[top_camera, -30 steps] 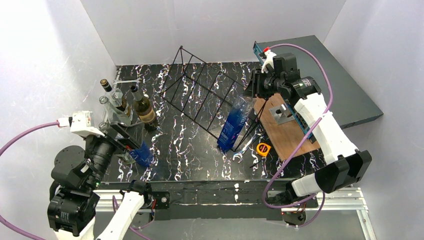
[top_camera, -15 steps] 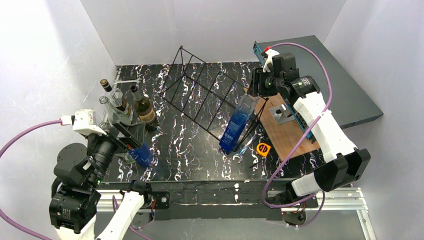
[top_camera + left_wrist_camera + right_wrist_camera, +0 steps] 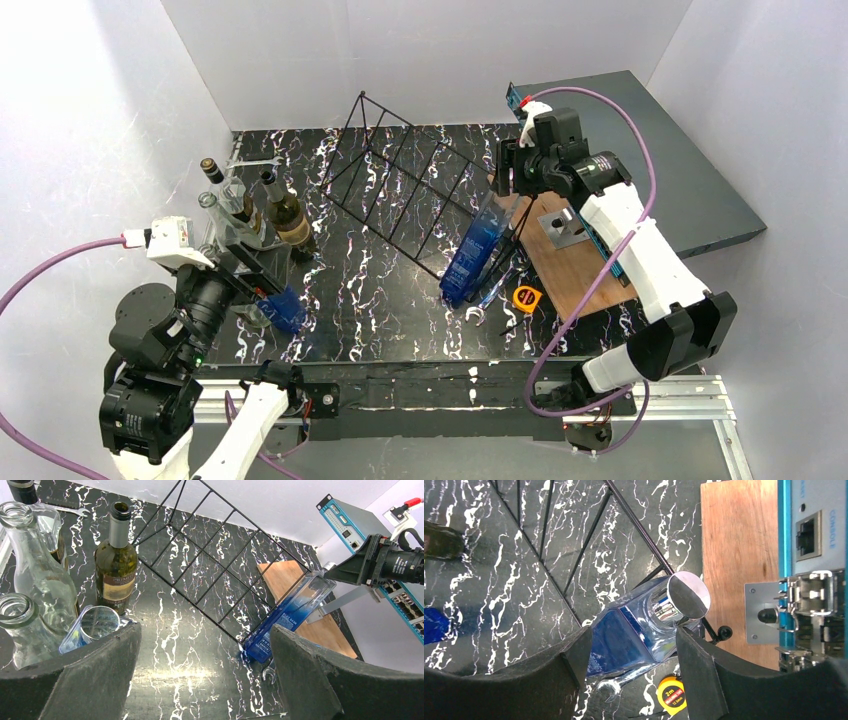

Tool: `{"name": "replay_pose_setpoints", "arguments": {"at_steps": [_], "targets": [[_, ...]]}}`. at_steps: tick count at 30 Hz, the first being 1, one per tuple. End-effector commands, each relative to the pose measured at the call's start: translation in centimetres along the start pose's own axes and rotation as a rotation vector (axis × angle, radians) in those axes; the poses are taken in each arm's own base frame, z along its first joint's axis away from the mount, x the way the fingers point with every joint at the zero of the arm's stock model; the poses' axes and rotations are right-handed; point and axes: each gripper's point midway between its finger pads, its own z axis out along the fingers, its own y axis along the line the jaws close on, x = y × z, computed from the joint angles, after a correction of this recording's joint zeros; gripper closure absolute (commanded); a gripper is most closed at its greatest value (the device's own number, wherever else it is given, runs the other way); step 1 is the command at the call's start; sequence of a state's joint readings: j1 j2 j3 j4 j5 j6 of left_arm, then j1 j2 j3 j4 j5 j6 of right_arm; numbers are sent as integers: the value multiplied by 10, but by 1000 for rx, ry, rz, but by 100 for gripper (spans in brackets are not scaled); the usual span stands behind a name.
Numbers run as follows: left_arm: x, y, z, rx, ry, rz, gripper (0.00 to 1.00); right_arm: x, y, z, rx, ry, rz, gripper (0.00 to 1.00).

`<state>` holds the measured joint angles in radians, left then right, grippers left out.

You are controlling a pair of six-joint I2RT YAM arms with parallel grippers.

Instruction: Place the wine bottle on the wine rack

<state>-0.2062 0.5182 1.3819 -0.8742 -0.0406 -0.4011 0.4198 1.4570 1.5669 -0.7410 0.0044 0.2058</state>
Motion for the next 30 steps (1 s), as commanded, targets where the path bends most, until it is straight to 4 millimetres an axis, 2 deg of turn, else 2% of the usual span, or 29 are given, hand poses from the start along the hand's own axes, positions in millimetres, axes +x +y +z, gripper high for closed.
{"name": "replay_pose_setpoints", "arguments": {"at_steps": [1,11,13,15,19,25,30], "targets": [[-4,-3,4,8,-1,8,1,-17,6,-18,29,-57,-27,28],[-7,-4,-3,16,-19,3,1,-34,22,-53,64,-129,-62,21],[-8,-4,-6,18,-22,3,1,-37,28,-57,61,-142,-66,21],[-10,-5,-9,20,-28,1,1,-40,42,-61,28,-159,-68,21],[-16,-7,-17,25,-50,-9,1,-44,103,-64,-120,-224,-82,20],[-27,-7,-34,25,-90,-12,1,-39,206,-72,-385,-292,-79,19],[-40,-7,-50,26,-140,-10,1,-31,283,-81,-567,-340,-75,15]]}}
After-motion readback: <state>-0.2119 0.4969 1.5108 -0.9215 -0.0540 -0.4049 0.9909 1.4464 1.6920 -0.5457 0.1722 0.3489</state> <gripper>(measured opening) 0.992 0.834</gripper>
